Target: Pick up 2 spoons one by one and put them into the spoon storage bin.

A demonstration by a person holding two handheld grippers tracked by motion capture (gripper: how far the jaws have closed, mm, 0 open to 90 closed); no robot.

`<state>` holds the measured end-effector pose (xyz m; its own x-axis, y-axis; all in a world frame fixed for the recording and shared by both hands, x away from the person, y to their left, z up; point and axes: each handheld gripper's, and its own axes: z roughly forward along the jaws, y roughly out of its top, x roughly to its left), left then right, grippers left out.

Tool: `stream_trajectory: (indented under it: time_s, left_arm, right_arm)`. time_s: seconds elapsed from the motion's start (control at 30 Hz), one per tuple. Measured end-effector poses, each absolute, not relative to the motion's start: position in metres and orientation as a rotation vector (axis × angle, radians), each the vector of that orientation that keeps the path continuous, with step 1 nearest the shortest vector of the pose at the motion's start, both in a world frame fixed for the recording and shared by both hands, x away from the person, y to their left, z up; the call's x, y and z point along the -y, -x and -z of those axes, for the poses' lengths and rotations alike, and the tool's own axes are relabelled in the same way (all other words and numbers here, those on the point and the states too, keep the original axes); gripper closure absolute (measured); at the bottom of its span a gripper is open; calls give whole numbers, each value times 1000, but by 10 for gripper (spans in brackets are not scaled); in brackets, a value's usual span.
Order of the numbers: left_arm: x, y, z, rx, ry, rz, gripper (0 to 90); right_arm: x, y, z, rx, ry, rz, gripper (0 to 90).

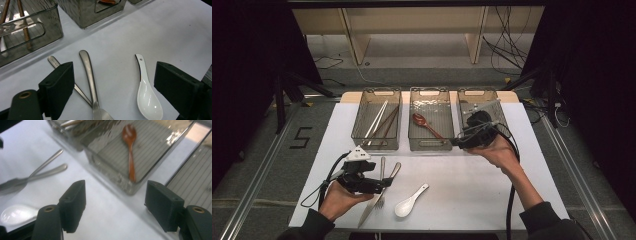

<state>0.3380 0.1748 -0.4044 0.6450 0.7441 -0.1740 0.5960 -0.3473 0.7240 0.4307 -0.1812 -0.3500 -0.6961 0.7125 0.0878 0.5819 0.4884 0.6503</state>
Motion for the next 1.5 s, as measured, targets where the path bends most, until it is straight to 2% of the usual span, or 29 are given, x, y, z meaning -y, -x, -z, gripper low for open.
stream_trajectory:
  time_s: [0.6, 1.1, 1.5]
  left_arm:
    - [-166, -337, 405, -1031, -2099, -225, 161]
    - [-154, -335, 405, -1020, -2129, -205, 160]
    - [-121, -339, 420, -1004, -2300, -109, 161]
  right_arm:
    - [224, -372, 395, -2566, -1231, -953, 292]
    - [229, -330, 413, -2466, -1246, -1065, 252]
    - [228, -322, 415, -2471, -1244, -1075, 234]
